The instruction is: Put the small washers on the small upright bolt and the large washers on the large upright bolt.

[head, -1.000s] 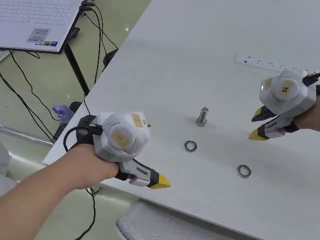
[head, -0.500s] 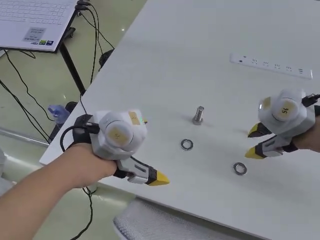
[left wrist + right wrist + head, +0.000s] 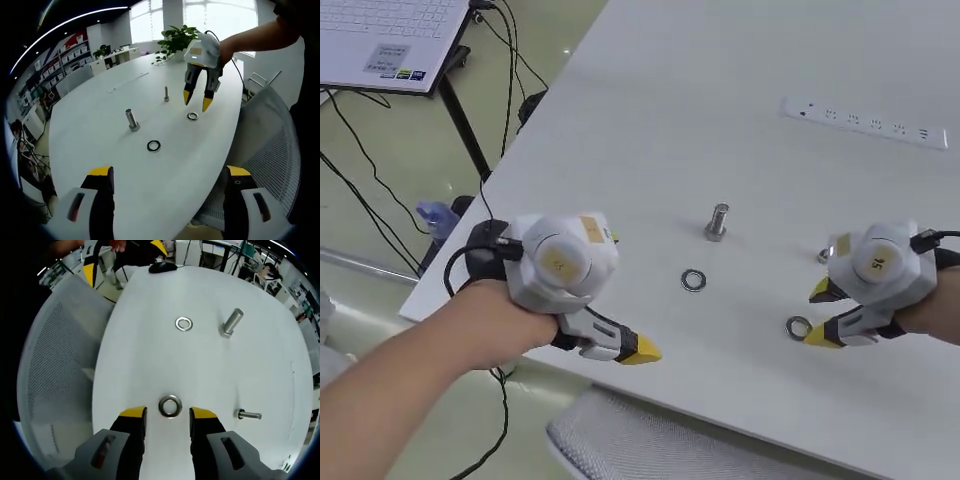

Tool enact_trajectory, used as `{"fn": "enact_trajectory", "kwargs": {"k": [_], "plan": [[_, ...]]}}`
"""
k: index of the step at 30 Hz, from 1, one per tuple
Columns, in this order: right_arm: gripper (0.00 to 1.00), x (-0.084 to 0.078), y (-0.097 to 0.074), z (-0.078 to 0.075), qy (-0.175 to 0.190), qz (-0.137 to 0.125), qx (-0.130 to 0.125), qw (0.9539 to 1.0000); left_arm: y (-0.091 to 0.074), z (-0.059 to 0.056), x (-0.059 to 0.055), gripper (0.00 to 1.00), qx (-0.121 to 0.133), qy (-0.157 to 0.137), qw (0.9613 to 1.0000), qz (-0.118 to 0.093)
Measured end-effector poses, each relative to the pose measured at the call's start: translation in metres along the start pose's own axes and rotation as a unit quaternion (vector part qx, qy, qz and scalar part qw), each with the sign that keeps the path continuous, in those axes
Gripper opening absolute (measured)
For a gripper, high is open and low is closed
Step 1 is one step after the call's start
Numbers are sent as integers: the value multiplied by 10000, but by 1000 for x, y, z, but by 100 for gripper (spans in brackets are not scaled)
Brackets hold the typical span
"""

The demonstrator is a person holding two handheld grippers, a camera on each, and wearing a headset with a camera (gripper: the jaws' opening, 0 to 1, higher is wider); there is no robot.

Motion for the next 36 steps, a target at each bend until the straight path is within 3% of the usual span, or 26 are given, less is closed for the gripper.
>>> {"fn": "enact_trajectory", "kwargs": {"k": [12, 28, 36], "plan": [[35, -10, 24, -1, 24, 94, -101, 9999, -2, 0, -2, 89, -46, -13, 10000, 36], [31, -8, 25, -3, 40, 154, -113, 9998, -2, -1, -4, 88, -55, -57, 10000, 19], [25, -8, 28, -4, 35, 427, -131, 9990, -4, 0, -6, 86, -56, -65, 10000, 27]]}}
Point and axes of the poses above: the centre of the closed fingertips' face, and the gripper's own axes: y roughly forward along the fingers, z roughly to its left, x roughly out of its top, the point moved 5 cm from there along -y, roughly backward along the fingers, and after that the axes turned 3 degrees about -z, right-handed, at the moved point
